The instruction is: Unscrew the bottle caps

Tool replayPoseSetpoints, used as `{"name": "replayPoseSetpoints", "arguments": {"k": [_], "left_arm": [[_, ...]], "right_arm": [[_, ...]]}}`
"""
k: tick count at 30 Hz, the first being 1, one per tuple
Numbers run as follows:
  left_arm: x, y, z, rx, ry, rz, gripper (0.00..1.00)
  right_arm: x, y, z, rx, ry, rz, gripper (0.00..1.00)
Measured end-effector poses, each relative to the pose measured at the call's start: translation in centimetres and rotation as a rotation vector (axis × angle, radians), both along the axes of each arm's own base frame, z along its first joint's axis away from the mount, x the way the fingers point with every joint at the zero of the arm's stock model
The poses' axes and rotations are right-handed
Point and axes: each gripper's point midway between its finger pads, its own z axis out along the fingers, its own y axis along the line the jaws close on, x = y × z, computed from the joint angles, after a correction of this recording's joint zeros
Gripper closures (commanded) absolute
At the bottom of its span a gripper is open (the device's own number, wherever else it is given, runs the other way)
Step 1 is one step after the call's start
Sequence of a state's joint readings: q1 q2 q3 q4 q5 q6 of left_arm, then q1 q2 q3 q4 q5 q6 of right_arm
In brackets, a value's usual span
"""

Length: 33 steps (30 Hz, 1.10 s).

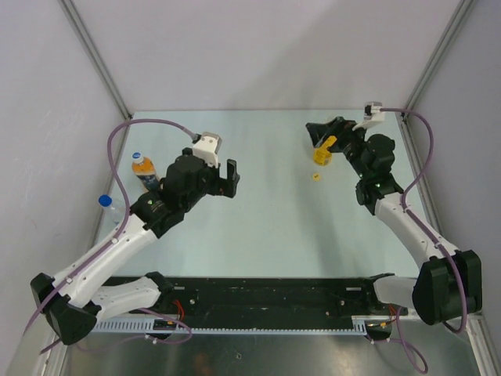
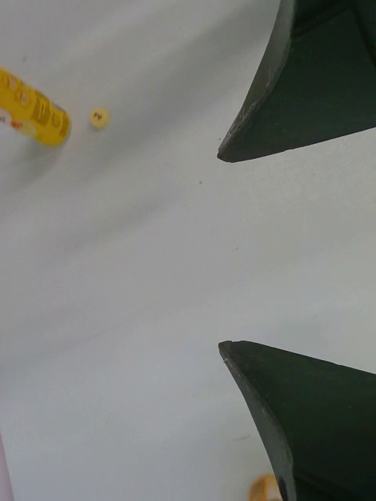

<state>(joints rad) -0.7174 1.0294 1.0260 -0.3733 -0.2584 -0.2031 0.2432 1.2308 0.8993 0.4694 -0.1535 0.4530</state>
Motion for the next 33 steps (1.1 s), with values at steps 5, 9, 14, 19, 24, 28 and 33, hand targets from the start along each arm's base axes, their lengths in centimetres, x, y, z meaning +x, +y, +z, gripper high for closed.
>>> {"name": "replayPoseSetpoints", "arguments": {"k": [5, 9, 14, 19, 24, 28, 33], "left_arm": [[1.5, 3.2, 0.2, 0.016, 0.021, 0.1, 0.01], [2.6, 6.2, 1.1, 0.015, 0.018, 0.194, 0.01], [2.9, 10.1, 2.1, 0.03, 0.003, 0.31, 0.01], [3.1, 14.5, 3.5, 0.049, -0.02, 0.456, 0.01], [3.2, 19.1, 3.1, 0.067, 0.007, 0.603, 0.02], [3.7, 22.0, 1.6, 0.087, 0.065, 0.689, 0.03], [4.9, 24.2, -1.2, 0.115, 0.164, 0.729, 0.05]], "right_arm": [[-1.5, 3.8, -2.3, 0.016, 0.1, 0.149, 0.01], [-2.8, 7.2, -5.7, -0.008, 0.213, 0.256, 0.01], [-4.9, 10.6, -9.1, -0.052, 0.322, 0.355, 0.01], [-5.5, 11.7, -11.9, -0.081, 0.407, 0.38, 0.01], [-5.5, 11.8, -15.5, -0.105, 0.517, 0.378, 0.01], [-5.6, 11.9, -17.0, -0.113, 0.563, 0.377, 0.01], [-5.8, 12.1, -17.4, -0.109, 0.582, 0.379, 0.01]]}}
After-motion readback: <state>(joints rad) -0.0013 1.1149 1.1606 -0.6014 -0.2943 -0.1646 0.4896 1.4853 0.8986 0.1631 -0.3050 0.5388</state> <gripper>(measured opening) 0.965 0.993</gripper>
